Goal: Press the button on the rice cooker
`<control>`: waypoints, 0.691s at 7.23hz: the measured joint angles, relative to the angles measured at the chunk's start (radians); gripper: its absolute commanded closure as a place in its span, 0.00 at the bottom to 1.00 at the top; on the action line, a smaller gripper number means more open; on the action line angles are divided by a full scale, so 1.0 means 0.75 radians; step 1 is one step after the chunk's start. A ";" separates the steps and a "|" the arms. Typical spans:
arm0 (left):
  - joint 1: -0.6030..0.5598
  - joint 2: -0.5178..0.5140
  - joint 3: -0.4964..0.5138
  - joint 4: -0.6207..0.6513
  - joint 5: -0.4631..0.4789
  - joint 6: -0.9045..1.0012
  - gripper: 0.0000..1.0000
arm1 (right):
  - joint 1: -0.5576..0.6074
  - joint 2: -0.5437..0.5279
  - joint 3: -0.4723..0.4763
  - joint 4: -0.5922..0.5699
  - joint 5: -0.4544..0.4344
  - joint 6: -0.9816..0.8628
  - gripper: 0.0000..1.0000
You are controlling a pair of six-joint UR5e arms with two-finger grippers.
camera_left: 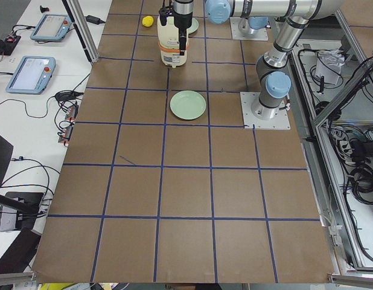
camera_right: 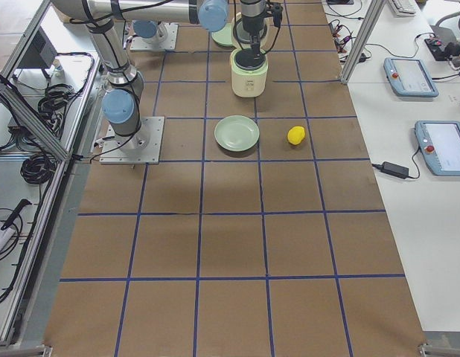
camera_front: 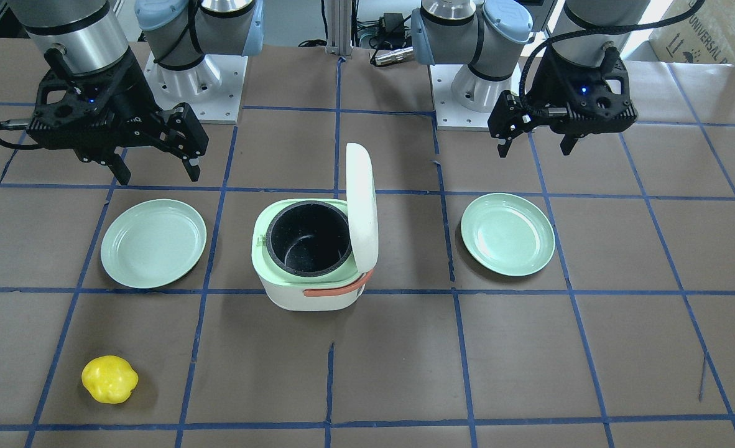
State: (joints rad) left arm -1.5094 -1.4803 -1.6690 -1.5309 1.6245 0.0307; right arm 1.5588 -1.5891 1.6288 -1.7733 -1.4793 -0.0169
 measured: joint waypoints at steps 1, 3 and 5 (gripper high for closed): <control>0.000 0.000 0.000 0.000 0.000 0.000 0.00 | -0.002 0.007 -0.012 0.000 -0.007 -0.002 0.00; 0.000 0.000 0.000 -0.001 0.000 0.000 0.00 | -0.004 0.020 -0.028 0.002 -0.085 0.000 0.00; 0.000 0.000 0.000 -0.001 0.000 0.000 0.00 | -0.004 0.024 -0.028 0.002 -0.127 0.004 0.00</control>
State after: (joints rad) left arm -1.5094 -1.4803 -1.6690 -1.5314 1.6245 0.0307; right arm 1.5555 -1.5714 1.6075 -1.7718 -1.5747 -0.0142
